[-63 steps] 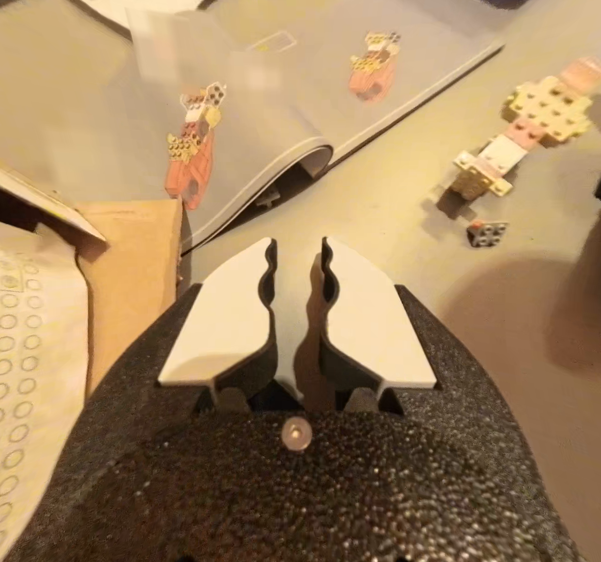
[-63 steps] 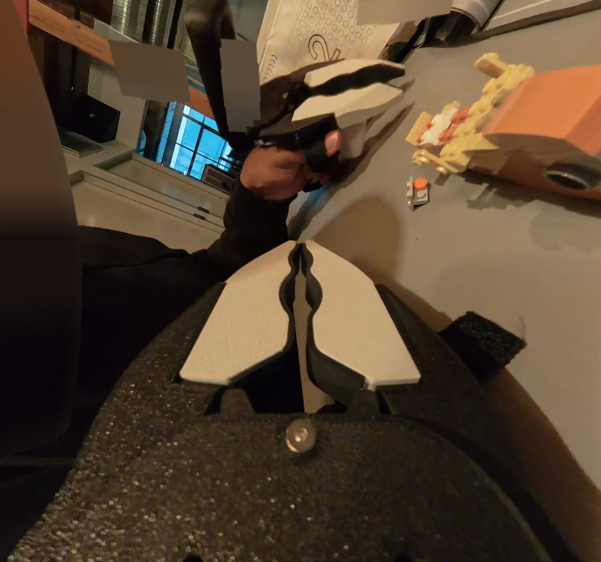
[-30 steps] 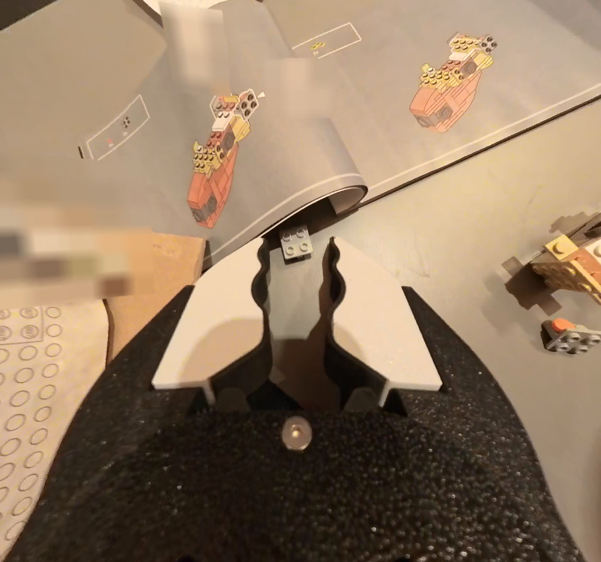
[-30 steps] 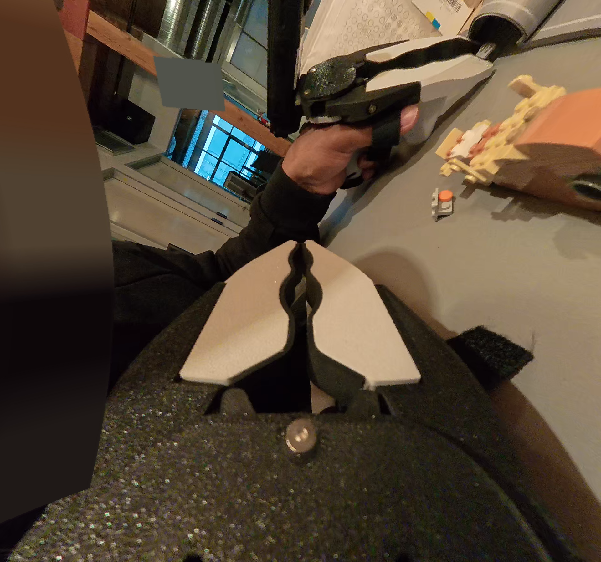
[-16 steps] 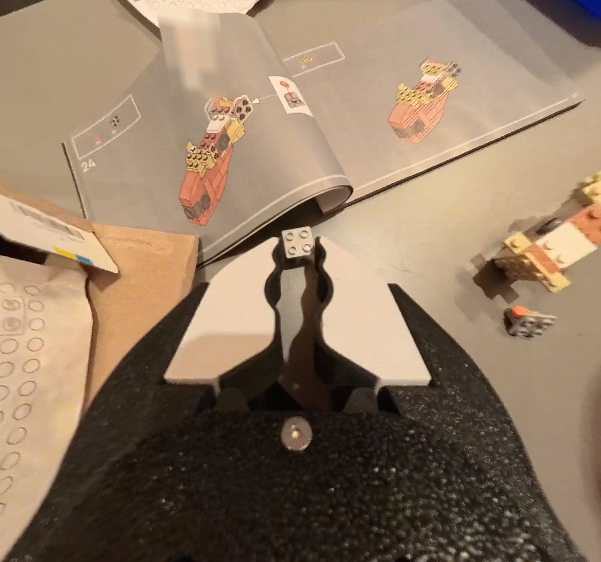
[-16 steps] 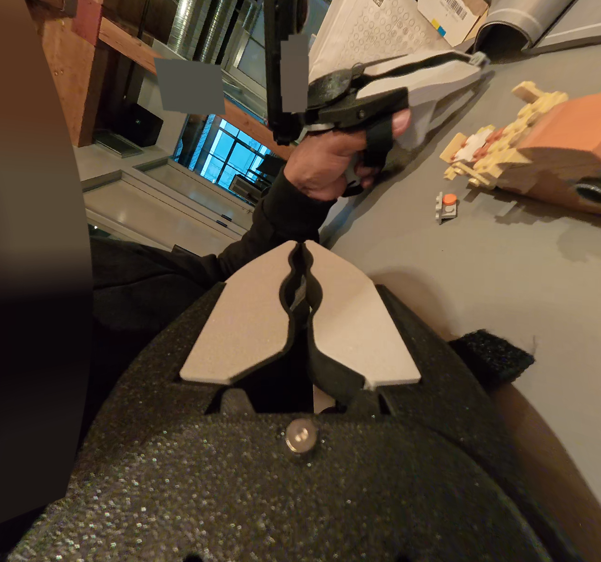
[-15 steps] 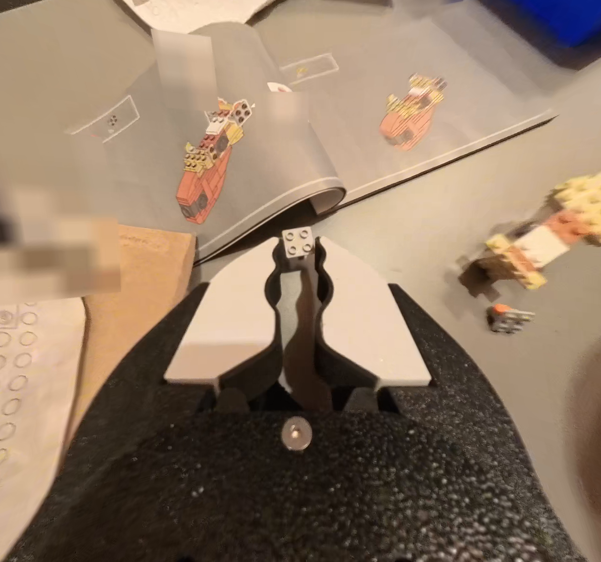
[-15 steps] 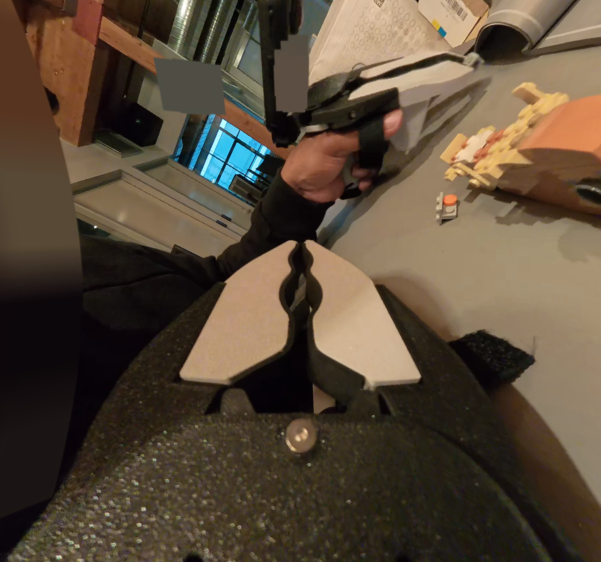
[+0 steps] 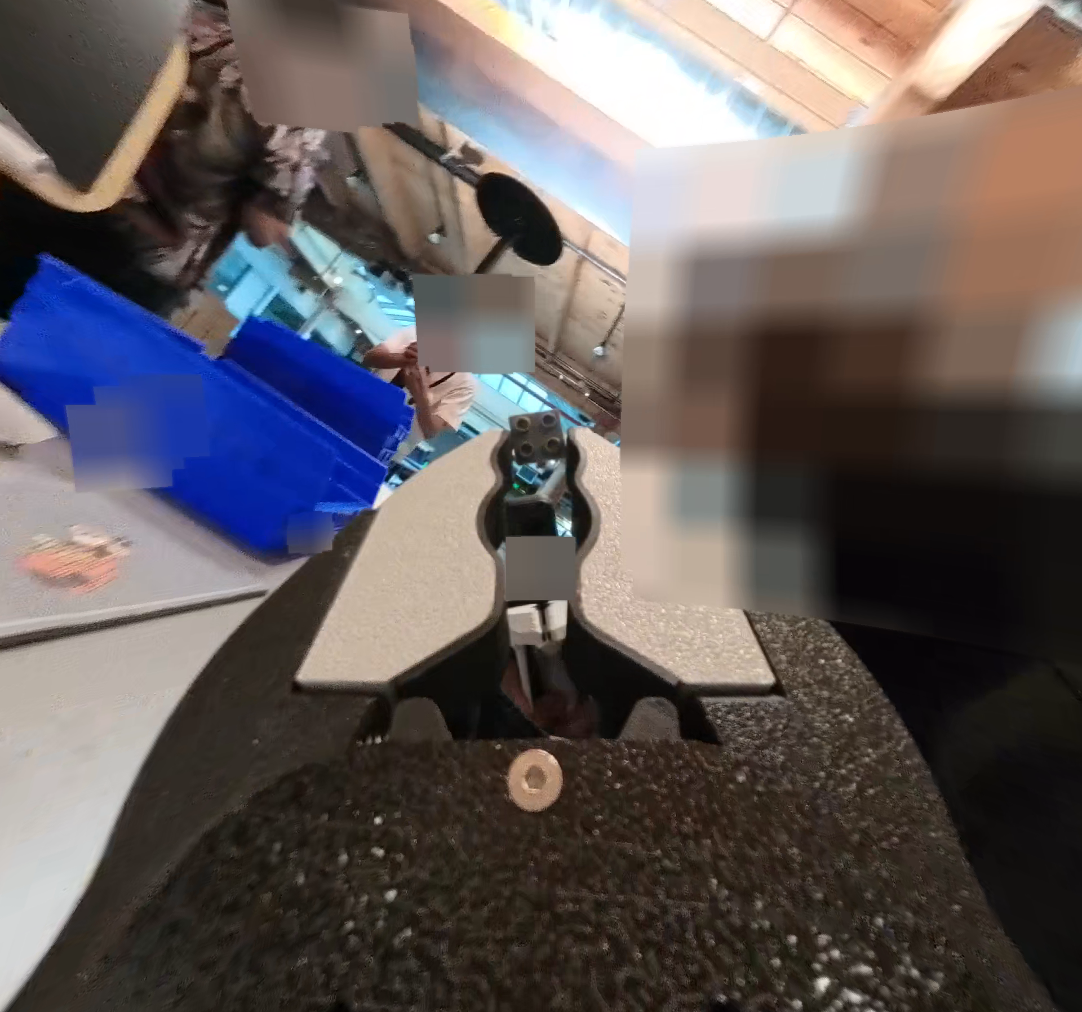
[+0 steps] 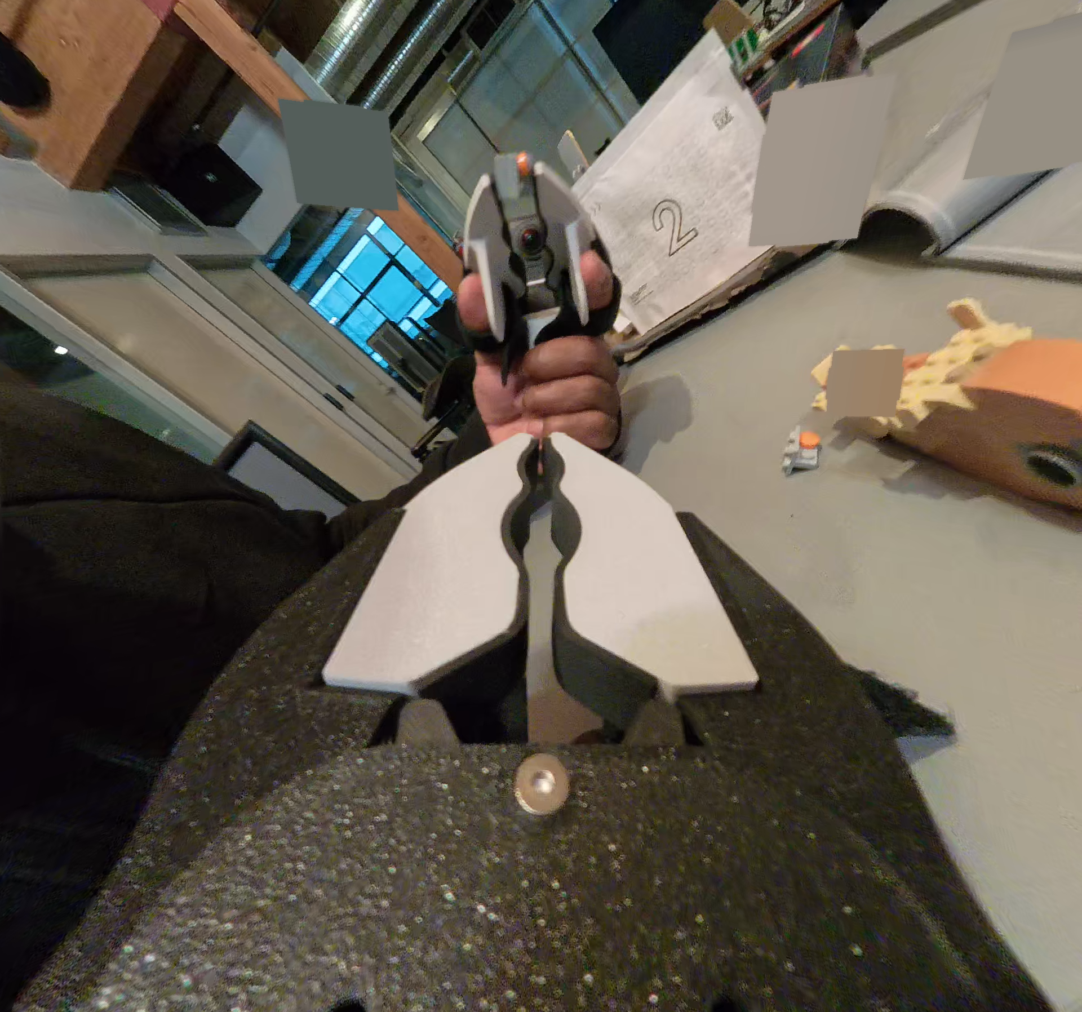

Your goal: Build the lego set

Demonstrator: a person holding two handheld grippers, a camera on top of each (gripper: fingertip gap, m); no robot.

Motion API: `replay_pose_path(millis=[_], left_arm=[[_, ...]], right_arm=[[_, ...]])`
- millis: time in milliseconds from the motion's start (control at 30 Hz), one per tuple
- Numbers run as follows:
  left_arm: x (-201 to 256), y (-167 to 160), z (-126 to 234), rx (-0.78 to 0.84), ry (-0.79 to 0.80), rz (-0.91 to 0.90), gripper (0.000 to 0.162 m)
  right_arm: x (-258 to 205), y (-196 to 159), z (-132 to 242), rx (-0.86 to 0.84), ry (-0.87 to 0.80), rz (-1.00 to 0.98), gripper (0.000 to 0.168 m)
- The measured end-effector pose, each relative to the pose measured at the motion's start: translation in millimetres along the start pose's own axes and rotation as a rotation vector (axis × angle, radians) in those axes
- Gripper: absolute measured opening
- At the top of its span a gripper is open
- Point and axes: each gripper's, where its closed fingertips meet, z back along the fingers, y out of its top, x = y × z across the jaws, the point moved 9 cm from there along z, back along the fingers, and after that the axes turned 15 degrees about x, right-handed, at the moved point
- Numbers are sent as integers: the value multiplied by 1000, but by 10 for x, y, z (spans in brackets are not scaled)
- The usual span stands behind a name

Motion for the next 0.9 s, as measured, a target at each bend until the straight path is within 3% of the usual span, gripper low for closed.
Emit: replay_pose_path(millis=[167,267,367,600,900], left_arm=[[253,-236,-121,-171,-189,-289,16],[377,-404,-214,-304,-287,-559,16],[439,-555,-289,-360,-388,-689,16],[432,-713,-338,-364,-525,-705,16],[407,-755,-327,-364,-584,-652,16]], right_arm=[[-160,154,-19,73,48,153,3],[-311,289,-22,128,117,325,8],[-431,335,-17,134,183,527,12],[-567,307,-28,72,275,868,15],[-589,243,-95,16,341,891,16]])
